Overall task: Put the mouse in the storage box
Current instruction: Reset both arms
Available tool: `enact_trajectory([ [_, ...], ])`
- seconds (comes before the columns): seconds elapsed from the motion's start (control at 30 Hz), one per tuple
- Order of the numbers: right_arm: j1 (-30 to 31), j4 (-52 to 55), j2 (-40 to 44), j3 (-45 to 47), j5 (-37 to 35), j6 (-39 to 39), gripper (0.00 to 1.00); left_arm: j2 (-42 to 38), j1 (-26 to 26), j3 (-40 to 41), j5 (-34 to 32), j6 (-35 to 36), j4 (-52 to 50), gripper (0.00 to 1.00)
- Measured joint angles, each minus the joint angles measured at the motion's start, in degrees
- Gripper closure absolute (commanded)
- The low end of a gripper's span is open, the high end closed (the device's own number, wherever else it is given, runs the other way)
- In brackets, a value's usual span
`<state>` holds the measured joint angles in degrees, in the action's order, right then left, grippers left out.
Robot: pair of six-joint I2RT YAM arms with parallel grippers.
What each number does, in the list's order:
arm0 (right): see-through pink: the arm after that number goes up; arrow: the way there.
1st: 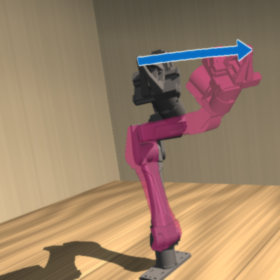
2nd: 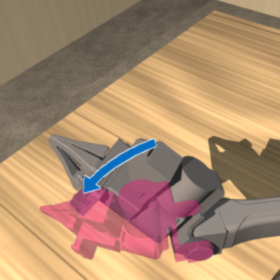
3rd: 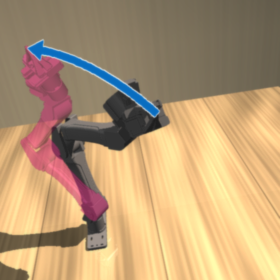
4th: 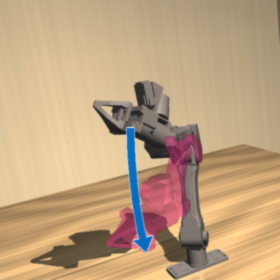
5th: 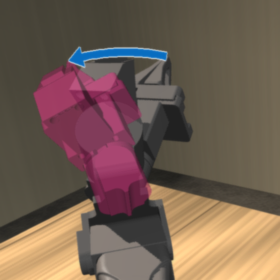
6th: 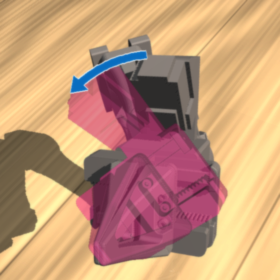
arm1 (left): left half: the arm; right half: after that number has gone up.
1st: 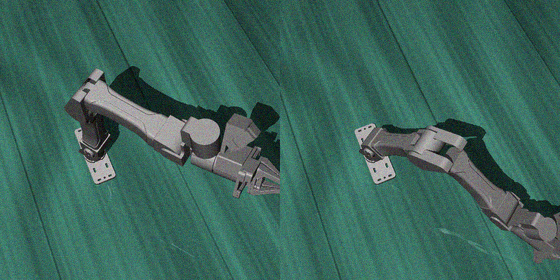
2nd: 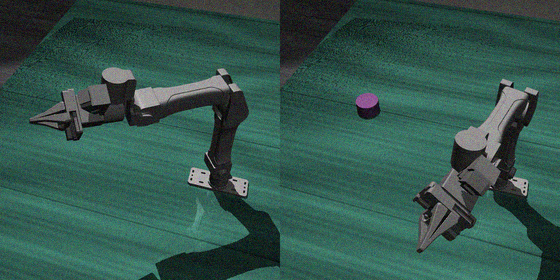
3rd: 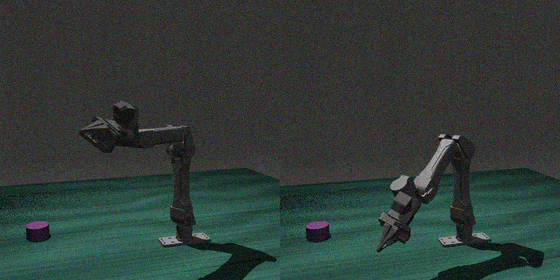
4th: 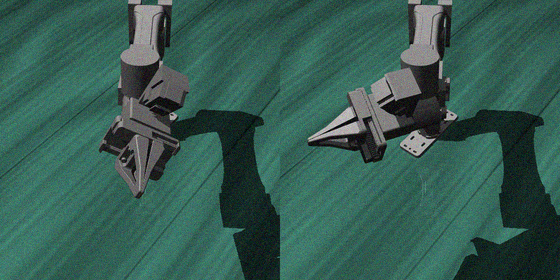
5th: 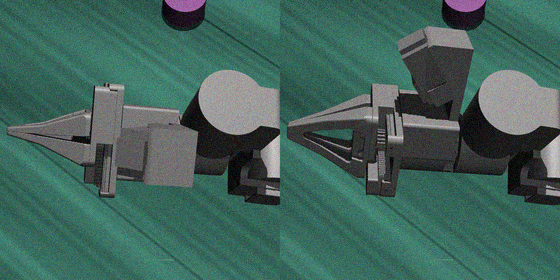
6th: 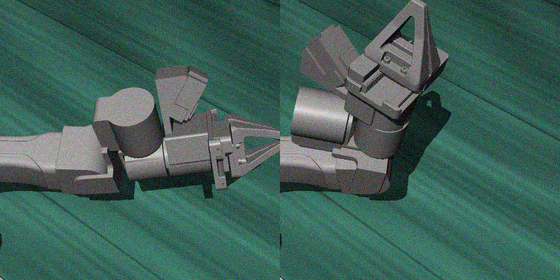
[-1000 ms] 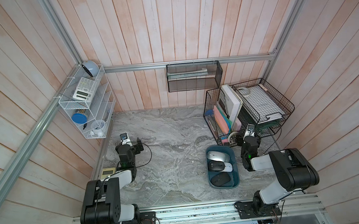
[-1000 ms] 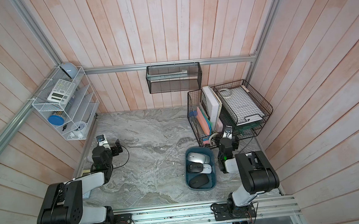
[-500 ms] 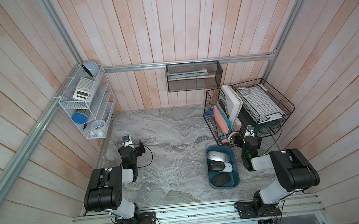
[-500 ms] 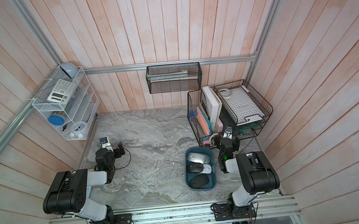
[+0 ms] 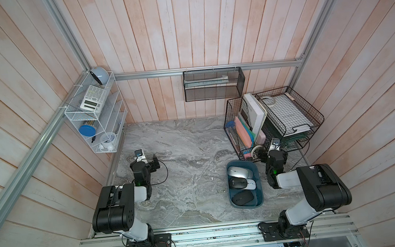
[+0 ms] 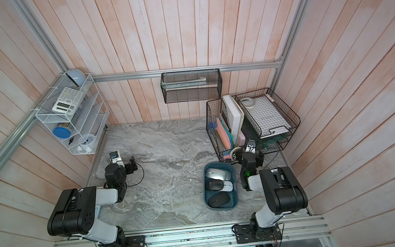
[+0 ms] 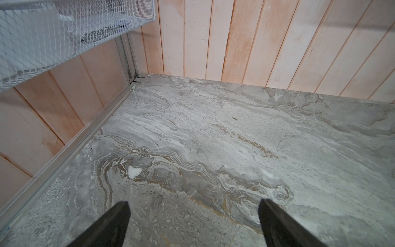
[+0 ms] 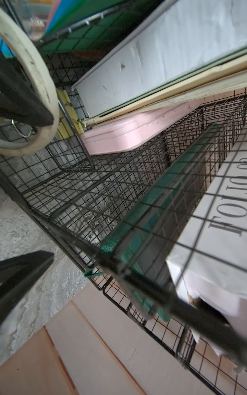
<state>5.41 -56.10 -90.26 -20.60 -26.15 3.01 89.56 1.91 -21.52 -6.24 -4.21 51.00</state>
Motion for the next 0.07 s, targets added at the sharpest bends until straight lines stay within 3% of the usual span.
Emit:
enact_trajectory([
  [0.07, 0.00, 0.02, 0.00, 0.00, 0.04, 0.00, 0.02, 0.00, 0.00, 0.00, 0.00, 0.00, 0.00, 0.00],
])
